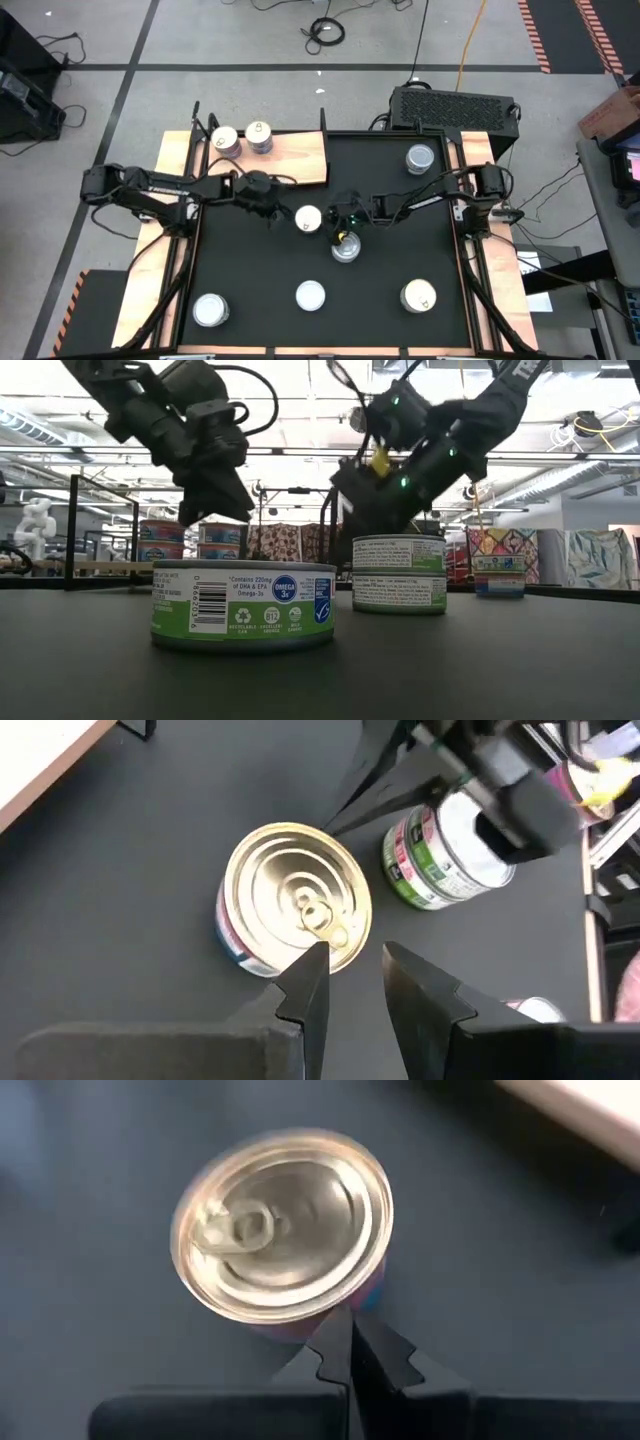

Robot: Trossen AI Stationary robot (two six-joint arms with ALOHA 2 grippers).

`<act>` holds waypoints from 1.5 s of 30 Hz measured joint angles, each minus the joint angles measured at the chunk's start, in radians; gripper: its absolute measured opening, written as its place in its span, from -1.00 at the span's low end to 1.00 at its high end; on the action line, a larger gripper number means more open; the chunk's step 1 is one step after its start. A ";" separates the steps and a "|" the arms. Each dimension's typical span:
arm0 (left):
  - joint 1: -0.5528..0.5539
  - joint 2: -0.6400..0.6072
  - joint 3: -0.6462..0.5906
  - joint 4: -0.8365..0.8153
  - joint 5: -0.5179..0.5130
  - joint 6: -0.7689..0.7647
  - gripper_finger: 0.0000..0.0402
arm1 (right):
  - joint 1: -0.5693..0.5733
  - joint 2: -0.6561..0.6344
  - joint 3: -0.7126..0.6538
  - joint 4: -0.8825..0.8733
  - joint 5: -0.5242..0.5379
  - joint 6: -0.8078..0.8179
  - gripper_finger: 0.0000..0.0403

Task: Stack canned seafood by type on shelf
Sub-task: Put the blue and pink tuna can on the bottom left of the shelf

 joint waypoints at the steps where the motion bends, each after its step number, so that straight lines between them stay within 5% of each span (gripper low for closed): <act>1: 0.009 0.000 0.010 -0.013 0.010 0.000 -0.51 | 0.000 -0.016 0.000 -0.001 0.000 -0.013 -1.00; 17: 0.035 0.000 0.147 -0.192 -0.001 -0.069 -0.41 | 0.097 -0.307 0.001 -0.151 0.090 -0.148 -1.00; 29: 0.049 0.064 0.148 -0.243 -0.068 -0.111 0.22 | 0.121 -0.322 0.001 -0.169 0.090 -0.168 -1.00; 45: 0.063 0.276 0.147 -0.137 -0.023 -0.098 0.25 | 0.121 -0.322 0.001 -0.183 0.085 -0.171 -1.00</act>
